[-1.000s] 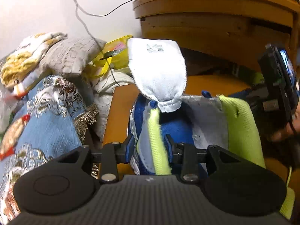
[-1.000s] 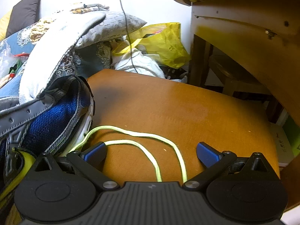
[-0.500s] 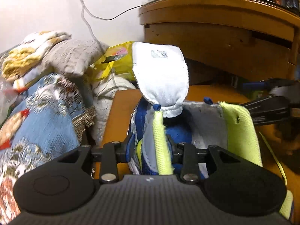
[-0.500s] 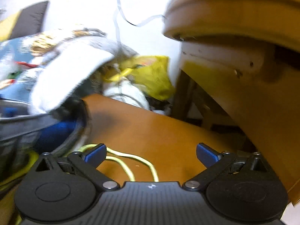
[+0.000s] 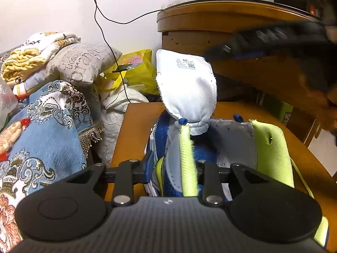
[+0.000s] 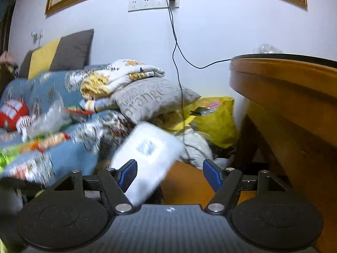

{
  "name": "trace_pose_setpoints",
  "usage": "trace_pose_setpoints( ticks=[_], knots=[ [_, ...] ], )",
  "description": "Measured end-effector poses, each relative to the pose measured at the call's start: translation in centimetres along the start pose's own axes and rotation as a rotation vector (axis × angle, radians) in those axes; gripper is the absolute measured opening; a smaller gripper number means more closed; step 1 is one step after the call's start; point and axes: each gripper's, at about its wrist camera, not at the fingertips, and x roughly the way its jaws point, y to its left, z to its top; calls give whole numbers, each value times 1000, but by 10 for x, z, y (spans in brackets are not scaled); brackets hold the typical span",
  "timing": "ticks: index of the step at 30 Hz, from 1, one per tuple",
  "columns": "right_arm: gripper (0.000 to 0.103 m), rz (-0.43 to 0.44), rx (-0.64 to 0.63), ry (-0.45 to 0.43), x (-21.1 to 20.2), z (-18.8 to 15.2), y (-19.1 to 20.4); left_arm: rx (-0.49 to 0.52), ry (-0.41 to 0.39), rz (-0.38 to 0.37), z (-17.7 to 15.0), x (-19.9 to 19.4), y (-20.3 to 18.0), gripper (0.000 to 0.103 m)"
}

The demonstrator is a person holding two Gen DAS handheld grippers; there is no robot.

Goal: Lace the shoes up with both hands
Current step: 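Grasp the white shoe tongue with the right tool and pull it up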

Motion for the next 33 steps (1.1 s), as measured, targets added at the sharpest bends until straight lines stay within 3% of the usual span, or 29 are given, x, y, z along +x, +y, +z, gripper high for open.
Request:
trace_pose_setpoints(
  ticks=[3,10,13,15,18,22,30,33],
  knots=[
    [87,-29,19,-4,16,10,-1,6,-20,-20,1,1,0,30],
    [86,-2,39,84,42,9,1,19,-67,-68,2,4,0,22],
    [73,-24,28,88,40,7,1,21,-74,-68,3,5,-3,22],
    [50,-44,13,83,35,8,0,12,-73,-62,5,5,-5,22],
    [29,-71,-6,80,32,10,-3,8,-74,-52,6,6,-7,22],
    [22,-76,25,73,28,8,-11,36,-101,-43,7,5,-15,22],
    [21,-104,12,10,6,6,-4,40,-137,-54,8,8,-18,22],
    [29,-117,-18,4,2,7,4,-21,-89,-5,10,8,-14,23]
  ],
)
